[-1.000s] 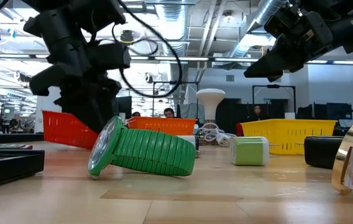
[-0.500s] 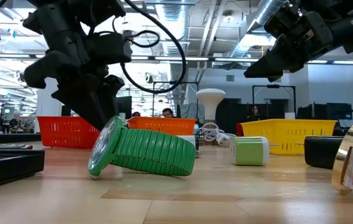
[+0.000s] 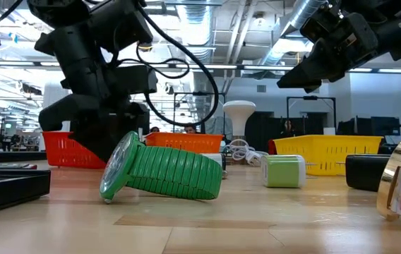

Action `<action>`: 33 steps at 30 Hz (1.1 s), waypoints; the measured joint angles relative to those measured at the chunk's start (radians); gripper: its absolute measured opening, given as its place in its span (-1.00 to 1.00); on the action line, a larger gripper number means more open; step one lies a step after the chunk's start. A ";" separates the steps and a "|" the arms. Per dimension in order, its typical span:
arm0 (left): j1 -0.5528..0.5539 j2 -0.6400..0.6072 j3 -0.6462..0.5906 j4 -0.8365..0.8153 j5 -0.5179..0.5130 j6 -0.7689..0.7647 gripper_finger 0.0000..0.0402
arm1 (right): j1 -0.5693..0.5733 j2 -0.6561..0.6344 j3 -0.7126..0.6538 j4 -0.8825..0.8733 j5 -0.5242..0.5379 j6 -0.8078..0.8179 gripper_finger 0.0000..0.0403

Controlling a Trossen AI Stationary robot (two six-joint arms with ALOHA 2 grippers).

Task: Pick & Place Office items
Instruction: Put the pink charger adapter into the red bin

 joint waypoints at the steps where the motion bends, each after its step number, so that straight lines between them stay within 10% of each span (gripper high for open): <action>1: -0.001 0.000 0.000 0.001 0.000 0.000 0.08 | 0.000 0.000 0.000 -0.001 0.000 0.000 -0.60; 21: -0.002 -0.166 -0.001 -0.019 0.015 -0.029 -0.32 | 0.000 0.000 0.000 -0.010 0.000 0.000 -0.59; 33: 0.026 -0.495 -0.002 -0.507 -0.151 -0.278 -0.33 | 0.000 0.000 0.000 -0.033 0.000 0.000 -0.59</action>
